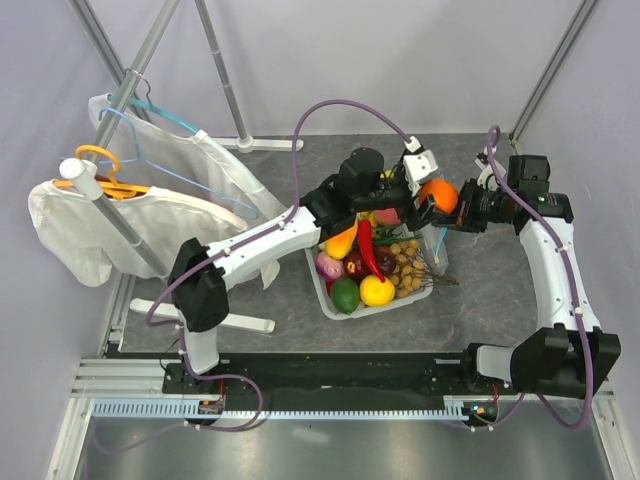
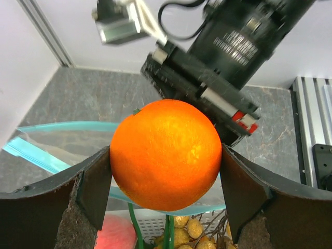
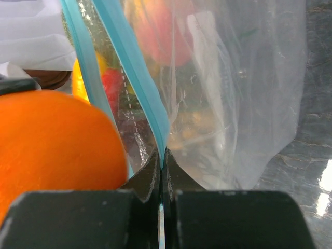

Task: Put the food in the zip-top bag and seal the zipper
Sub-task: Place the fake fruit in the zipper food storage bag.

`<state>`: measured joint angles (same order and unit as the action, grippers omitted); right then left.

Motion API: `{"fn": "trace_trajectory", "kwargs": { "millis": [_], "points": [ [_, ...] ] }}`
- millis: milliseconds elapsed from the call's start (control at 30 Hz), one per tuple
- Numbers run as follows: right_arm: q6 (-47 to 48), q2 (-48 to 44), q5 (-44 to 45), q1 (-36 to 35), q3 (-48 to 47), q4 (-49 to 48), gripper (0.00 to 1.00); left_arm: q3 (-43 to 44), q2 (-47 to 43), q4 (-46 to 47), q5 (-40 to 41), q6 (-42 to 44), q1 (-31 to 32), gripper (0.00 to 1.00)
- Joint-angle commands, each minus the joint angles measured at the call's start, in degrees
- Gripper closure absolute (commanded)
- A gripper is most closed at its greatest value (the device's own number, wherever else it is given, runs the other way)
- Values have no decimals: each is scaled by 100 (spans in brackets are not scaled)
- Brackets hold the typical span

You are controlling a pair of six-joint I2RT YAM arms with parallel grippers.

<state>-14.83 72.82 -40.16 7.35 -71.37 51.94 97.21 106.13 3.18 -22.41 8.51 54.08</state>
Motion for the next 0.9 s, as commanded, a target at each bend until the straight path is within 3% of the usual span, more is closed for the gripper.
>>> {"fn": "trace_trajectory", "kwargs": {
  "millis": [0, 267, 467, 567, 600, 700, 867],
  "points": [
    [-3, -119, -124, 64, -61, -9, 100, 229, 206, 218, 158, -298, -47, 33],
    [199, -119, -80, 240, -272, 202, 100, 263, 470, -300, 439, -69, -162, 34],
    [270, -92, -27, 284, -421, 290, 100, 729, 734, -1425, 809, 343, -161, 36],
    [270, -110, -44, 284, -395, 308, 100, 878, 734, -1820, 677, 520, -153, 27],
    [270, -101, -44, 293, -377, 308, 100, 957, 743, -1925, 625, 528, -153, 17],
    [288, -48, -18, 293, -342, 290, 100, 1186, 594, -2163, 379, 397, -161, 4],
    [323, -13, 131, 302, -298, 290, 100, 1230, -11, -2181, -333, 151, -170, 0]
  ]
}}
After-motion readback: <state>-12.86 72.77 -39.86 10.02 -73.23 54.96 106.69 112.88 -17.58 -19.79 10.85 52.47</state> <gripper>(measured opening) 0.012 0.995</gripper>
